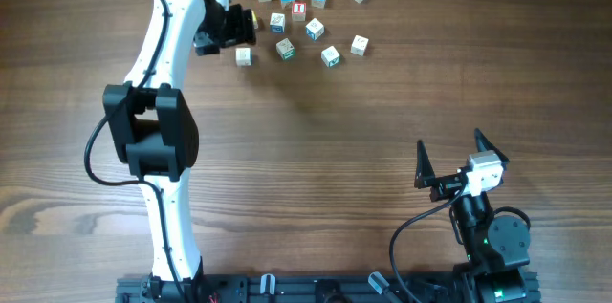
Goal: Form a tower
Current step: 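Lower the left gripper and grasp a cream block at the cluster edge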
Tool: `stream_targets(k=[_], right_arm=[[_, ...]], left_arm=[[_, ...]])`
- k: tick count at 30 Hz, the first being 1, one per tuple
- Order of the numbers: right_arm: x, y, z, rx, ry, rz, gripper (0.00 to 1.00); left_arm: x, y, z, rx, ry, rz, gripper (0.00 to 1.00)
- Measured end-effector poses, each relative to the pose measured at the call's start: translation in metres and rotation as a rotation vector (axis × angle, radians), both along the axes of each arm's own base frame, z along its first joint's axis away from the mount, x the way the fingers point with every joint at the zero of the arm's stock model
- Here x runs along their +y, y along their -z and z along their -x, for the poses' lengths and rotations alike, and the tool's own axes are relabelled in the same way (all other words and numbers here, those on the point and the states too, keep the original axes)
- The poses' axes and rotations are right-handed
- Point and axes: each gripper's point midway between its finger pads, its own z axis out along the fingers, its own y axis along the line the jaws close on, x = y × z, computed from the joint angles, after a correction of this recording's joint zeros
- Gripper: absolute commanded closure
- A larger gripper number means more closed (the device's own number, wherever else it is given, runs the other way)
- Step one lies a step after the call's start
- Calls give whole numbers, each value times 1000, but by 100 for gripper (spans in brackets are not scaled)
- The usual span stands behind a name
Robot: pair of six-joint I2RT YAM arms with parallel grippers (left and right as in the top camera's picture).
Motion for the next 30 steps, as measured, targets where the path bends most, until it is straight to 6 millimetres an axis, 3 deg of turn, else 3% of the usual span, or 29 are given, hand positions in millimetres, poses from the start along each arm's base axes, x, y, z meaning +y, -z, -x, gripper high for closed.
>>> stream_targets(k=[2, 3, 4, 5, 10, 21, 28, 30], right_arm=[[0, 0, 0, 0, 0, 0, 1], [0, 0, 0, 0, 0, 0, 0], [0, 0, 0, 0, 0, 0, 0], [0, 0, 0, 0, 0, 0, 0], [0, 0, 0, 0, 0, 0, 1], [0, 0, 0, 0, 0, 0, 0], [0, 0, 0, 0, 0, 0, 0], [0, 0, 0, 0, 0, 0, 0]], left_arm=[[1, 12, 2, 9, -1, -3, 17], [0, 20, 3, 15, 0, -3, 23], [0, 27, 4, 18, 0, -4, 36], [0, 32, 3, 15, 1, -5, 38], [-5, 48, -3, -17, 7, -6, 40], [-15, 50, -15, -77, 21, 1, 47], [-15, 64, -23, -122, 20, -1, 48], [-15, 64, -23, -125, 20, -1, 56]])
